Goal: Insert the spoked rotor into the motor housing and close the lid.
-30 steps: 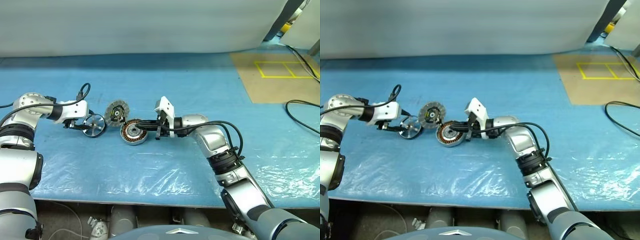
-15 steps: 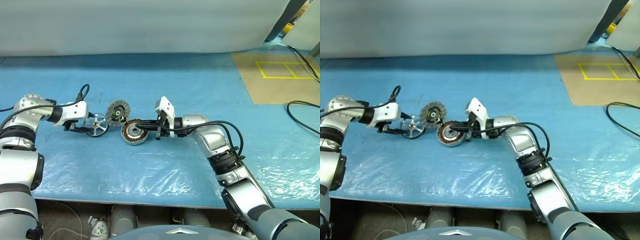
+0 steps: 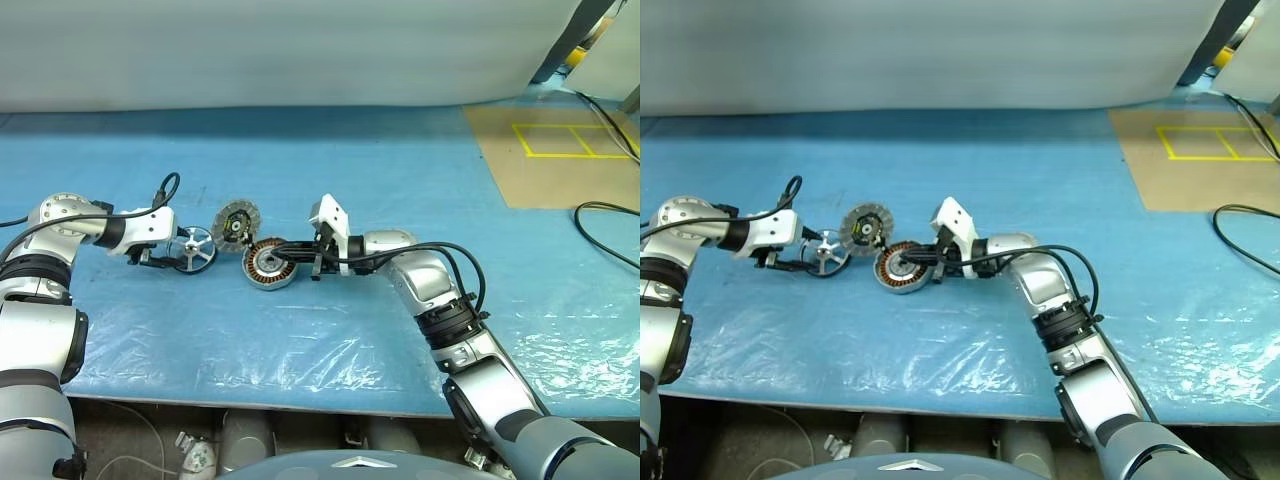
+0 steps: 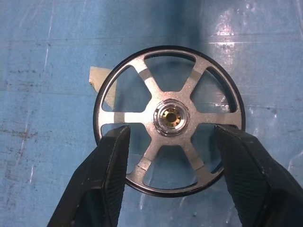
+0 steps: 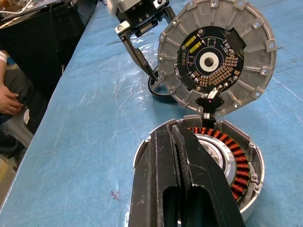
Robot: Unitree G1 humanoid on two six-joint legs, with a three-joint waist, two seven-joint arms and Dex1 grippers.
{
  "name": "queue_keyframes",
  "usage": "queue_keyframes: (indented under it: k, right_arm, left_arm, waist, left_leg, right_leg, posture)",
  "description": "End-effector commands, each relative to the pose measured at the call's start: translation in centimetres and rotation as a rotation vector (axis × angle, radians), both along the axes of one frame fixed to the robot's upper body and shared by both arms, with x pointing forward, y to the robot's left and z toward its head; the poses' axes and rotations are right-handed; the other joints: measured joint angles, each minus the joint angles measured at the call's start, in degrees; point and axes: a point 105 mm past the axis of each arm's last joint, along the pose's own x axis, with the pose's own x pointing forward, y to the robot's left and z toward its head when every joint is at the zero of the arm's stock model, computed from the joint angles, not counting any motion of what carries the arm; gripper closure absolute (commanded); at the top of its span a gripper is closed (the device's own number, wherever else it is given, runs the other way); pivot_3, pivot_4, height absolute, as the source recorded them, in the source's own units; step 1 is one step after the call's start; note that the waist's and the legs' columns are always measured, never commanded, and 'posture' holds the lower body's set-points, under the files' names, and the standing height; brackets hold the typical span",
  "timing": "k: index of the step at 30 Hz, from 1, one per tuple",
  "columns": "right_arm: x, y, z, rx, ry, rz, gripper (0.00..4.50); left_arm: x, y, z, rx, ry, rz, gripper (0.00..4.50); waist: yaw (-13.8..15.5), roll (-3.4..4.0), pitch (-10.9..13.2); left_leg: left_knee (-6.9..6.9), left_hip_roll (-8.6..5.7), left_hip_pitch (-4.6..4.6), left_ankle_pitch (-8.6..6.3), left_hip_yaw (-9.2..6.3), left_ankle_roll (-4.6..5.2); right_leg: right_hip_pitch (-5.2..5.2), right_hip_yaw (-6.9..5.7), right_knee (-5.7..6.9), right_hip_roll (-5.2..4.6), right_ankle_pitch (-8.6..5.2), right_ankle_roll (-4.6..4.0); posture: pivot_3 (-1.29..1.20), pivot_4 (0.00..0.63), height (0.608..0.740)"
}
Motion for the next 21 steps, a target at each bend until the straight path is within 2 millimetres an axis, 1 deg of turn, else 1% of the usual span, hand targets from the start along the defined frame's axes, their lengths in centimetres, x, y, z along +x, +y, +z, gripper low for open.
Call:
queue_keyframes:
  k: [1,13,21]
  right_arm:
    - [-0.09,0.59,1.21,0.025,-0.043,0.028,4.5]
    - [-0.08,0.51,0.77,0.012,-0.038,0.025,4.5]
    - [-0.01,0.54,0.69,0.01,-0.039,0.024,4.5]
  left_arm:
    - [0.37,0.61,1.16,0.032,-0.063,0.007,1.58]
    - [0.69,0.29,1.26,0.105,-0.151,-0.055,1.58]
    - [0.45,-0.01,1.34,0.053,-0.114,-0.055,1.58]
  waist:
    - [0.0,0.0,0.0]
    - [0.0,0.0,0.0]
    - [0.0,0.0,0.0]
  left_leg:
    - [0.0,0.0,0.0,0.0,0.0,0.0]
    - [0.0,0.0,0.0,0.0,0.0,0.0]
    - [0.0,0.0,0.0,0.0,0.0,0.0]
  right_leg:
    - [0.0,0.0,0.0,0.0,0.0,0.0]
    - [0.0,0.0,0.0,0.0,0.0,0.0]
    - [0.0,0.0,0.0,0.0,0.0,0.0]
  posture:
    - [0.0,0.15,0.74]
    - [0.0,0.15,0.74]
    - [0.0,0.15,0.74]
